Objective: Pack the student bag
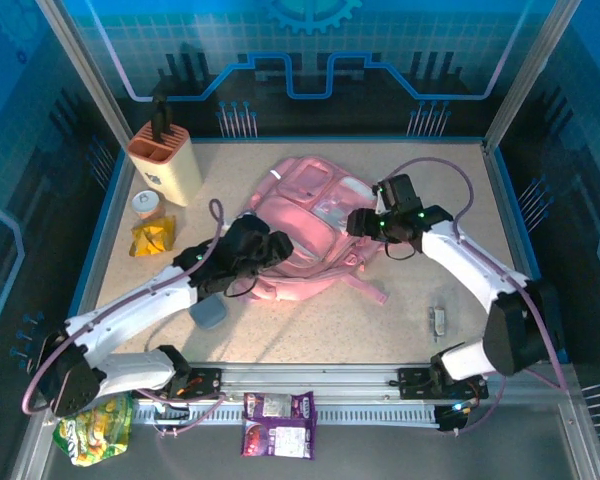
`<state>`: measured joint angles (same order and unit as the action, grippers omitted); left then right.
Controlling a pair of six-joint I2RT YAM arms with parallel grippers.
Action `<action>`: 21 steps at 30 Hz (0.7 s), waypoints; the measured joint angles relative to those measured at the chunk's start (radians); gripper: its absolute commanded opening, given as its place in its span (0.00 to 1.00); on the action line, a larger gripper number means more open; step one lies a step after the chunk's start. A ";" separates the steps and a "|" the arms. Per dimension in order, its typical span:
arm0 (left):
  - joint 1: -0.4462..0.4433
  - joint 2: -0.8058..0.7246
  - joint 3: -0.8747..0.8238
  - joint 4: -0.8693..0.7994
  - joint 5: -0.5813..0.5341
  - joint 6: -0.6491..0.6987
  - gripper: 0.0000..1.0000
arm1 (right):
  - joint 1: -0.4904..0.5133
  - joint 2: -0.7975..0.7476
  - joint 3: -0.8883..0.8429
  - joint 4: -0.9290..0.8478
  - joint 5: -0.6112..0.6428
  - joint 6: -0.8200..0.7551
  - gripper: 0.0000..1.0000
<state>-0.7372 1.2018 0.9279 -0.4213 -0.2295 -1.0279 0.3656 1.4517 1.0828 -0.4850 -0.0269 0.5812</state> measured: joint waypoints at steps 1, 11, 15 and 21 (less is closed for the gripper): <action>-0.019 0.029 0.018 0.000 -0.010 0.009 0.67 | -0.019 0.028 0.007 0.002 -0.010 0.020 0.63; -0.116 0.245 0.115 0.008 -0.035 0.034 0.70 | -0.066 0.236 0.056 0.052 -0.098 0.130 0.41; -0.142 0.291 0.132 0.016 -0.036 0.034 0.71 | -0.080 0.254 0.055 0.066 -0.121 0.155 0.43; -0.158 0.394 0.205 0.039 -0.023 0.034 0.69 | -0.097 0.291 0.054 0.105 -0.147 0.176 0.46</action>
<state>-0.8948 1.5963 1.1332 -0.3828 -0.2520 -0.9936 0.2687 1.7432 1.1370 -0.3805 -0.1741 0.7574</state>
